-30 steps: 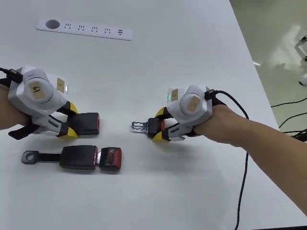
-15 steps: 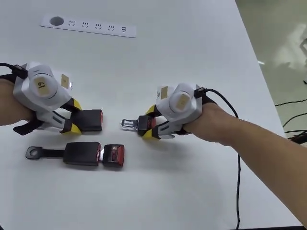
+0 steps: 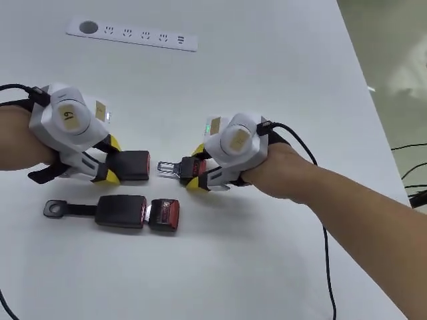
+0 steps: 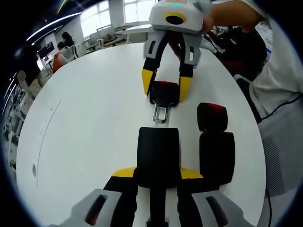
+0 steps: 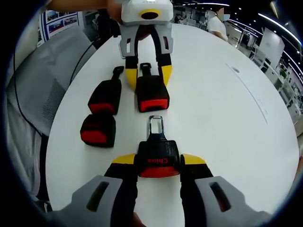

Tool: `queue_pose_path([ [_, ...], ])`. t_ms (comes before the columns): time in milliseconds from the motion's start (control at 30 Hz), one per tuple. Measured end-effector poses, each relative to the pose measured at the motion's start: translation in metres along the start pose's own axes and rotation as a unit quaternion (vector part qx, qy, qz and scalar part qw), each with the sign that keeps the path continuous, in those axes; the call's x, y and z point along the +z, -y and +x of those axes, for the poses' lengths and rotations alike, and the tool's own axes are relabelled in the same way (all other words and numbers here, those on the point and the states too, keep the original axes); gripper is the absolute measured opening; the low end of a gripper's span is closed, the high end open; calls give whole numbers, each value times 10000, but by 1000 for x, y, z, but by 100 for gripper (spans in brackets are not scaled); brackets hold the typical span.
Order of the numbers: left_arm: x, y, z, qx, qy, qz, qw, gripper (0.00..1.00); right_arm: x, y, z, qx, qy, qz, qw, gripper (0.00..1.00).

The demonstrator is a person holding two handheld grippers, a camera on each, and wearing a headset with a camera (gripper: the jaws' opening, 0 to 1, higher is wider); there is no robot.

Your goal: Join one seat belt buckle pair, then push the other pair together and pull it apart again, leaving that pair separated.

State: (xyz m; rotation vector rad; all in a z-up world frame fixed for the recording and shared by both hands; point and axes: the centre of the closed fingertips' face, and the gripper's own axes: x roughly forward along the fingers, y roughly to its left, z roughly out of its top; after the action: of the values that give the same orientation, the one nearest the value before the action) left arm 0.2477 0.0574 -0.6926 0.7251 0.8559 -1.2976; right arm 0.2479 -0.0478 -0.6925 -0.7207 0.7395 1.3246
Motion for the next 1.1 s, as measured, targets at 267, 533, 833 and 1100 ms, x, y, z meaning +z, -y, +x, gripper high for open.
queue_pose_path([
  [267,2,2,-1,3,-25,10,10000,33,14,-2,4,-59,-17,-139,9999,32],
  [533,3,4,-1,14,-36,17,10000,33,14,-2,7,-46,-6,-212,9998,32],
  [833,7,5,0,-20,-12,82,10000,32,21,-3,12,31,120,-170,9998,32],
  [1100,2,1,2,-46,-13,144,9999,32,23,-3,11,80,174,-166,9997,31],
])
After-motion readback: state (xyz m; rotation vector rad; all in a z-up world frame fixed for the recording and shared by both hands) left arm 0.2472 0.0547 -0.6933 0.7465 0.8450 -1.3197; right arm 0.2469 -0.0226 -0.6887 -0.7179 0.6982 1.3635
